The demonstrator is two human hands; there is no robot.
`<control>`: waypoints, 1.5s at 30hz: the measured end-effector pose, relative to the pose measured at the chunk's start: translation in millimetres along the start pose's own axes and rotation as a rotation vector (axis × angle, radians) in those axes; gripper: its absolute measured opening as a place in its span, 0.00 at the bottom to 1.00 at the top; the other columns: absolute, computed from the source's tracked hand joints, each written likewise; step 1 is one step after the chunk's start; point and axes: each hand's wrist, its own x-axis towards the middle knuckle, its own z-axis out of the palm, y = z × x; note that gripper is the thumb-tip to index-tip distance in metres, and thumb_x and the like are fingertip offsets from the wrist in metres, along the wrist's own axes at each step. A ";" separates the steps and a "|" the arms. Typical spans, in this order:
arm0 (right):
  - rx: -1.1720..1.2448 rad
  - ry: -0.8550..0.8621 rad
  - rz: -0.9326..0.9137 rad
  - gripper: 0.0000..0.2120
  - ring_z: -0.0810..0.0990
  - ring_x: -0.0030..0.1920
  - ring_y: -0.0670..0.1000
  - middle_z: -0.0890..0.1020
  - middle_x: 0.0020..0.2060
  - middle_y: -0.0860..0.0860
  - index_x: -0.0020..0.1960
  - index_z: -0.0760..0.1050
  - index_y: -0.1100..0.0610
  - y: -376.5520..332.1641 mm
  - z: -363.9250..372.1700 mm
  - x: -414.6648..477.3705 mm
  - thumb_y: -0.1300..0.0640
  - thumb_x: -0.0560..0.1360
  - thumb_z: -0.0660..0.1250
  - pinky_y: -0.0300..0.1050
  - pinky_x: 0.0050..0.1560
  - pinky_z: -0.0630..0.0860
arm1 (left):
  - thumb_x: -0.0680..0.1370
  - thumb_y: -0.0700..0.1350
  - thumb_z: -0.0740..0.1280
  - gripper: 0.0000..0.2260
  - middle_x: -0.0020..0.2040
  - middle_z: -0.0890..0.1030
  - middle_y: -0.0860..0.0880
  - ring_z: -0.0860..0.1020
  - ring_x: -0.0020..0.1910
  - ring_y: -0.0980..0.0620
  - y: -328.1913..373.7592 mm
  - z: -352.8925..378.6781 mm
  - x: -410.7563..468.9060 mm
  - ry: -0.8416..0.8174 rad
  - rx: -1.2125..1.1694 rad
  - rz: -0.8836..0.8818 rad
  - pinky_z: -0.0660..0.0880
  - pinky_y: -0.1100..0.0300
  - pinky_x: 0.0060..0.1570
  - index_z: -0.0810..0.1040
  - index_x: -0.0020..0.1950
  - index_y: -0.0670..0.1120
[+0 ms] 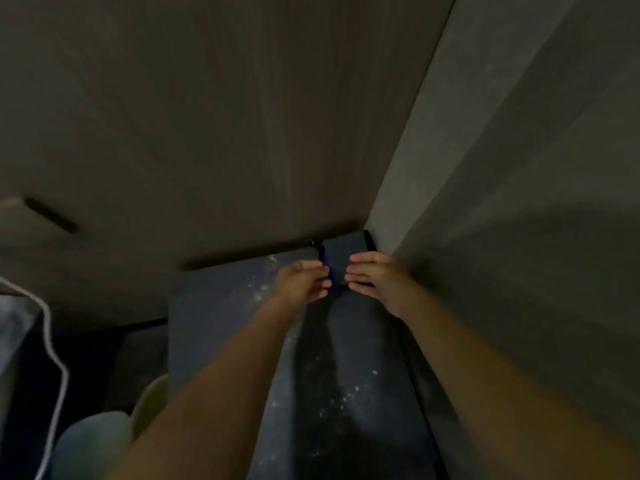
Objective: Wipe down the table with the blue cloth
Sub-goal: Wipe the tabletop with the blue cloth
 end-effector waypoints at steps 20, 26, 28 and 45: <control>-0.253 0.137 -0.098 0.23 0.77 0.52 0.53 0.76 0.59 0.61 0.65 0.68 0.60 38.4 -17.0 94.1 0.70 0.73 0.67 0.43 0.51 0.75 | 0.74 0.45 0.72 0.10 0.42 0.76 0.48 0.73 0.43 0.52 -37.3 58.7 101.3 0.350 0.589 0.210 0.68 0.63 0.41 0.77 0.50 0.41; -0.265 0.234 -0.162 0.38 0.72 0.65 0.55 0.71 0.67 0.53 0.72 0.62 0.54 26.8 -13.0 100.5 0.61 0.67 0.76 0.51 0.62 0.74 | 0.72 0.36 0.61 0.04 0.41 0.77 0.42 0.75 0.43 0.46 -14.8 51.8 83.9 0.119 -0.093 0.017 0.72 0.55 0.44 0.73 0.41 0.43; -0.227 0.201 -0.132 0.43 0.73 0.66 0.57 0.71 0.68 0.54 0.74 0.60 0.53 26.0 -3.8 98.2 0.58 0.65 0.78 0.56 0.63 0.74 | 0.72 0.37 0.59 0.08 0.45 0.79 0.42 0.77 0.45 0.44 -12.6 41.5 79.3 0.054 -0.222 -0.094 0.74 0.54 0.45 0.76 0.47 0.41; -0.975 0.503 -0.611 0.18 0.73 0.57 0.56 0.70 0.61 0.57 0.61 0.68 0.56 17.7 3.8 95.4 0.68 0.74 0.64 0.49 0.55 0.76 | 0.79 0.36 0.58 0.09 0.48 0.78 0.43 0.77 0.48 0.45 -32.1 35.3 87.6 0.115 0.554 0.379 0.73 0.55 0.48 0.74 0.55 0.40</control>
